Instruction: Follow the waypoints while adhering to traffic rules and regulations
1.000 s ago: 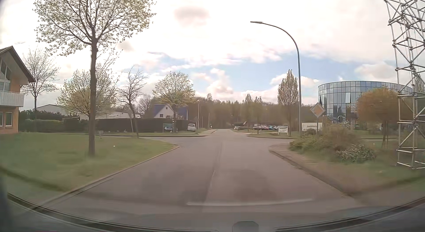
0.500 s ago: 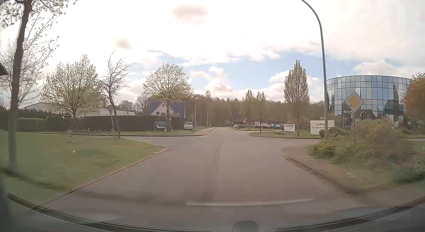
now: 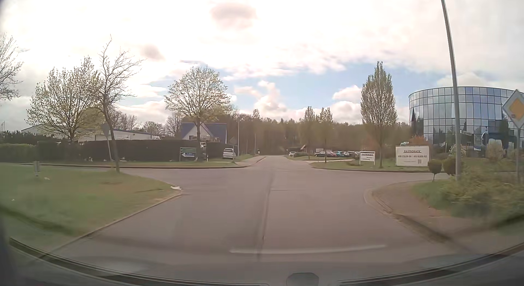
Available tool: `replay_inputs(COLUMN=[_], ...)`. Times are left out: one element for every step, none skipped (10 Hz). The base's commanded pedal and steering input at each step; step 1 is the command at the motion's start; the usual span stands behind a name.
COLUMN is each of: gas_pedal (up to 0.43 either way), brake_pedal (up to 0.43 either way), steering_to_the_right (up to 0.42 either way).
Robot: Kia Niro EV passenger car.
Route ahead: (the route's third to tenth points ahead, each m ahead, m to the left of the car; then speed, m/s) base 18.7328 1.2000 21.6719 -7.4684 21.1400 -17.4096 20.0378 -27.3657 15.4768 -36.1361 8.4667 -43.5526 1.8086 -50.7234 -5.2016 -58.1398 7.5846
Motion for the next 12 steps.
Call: replay_inputs(gas_pedal=[0.000,0.000,0.000,0.000,0.000,0.000,0.000,0.000,0.008,0.028,0.047,0.059], brake_pedal=[0.000,0.000,0.000,0.000,0.000,0.000,0.000,0.000,0.000,0.000,0.000,0.000], steering_to_the_right=[0.007,0.013,0.020,0.030,0.037,0.049,0.067,0.086,0.109,0.129,0.149,0.174])
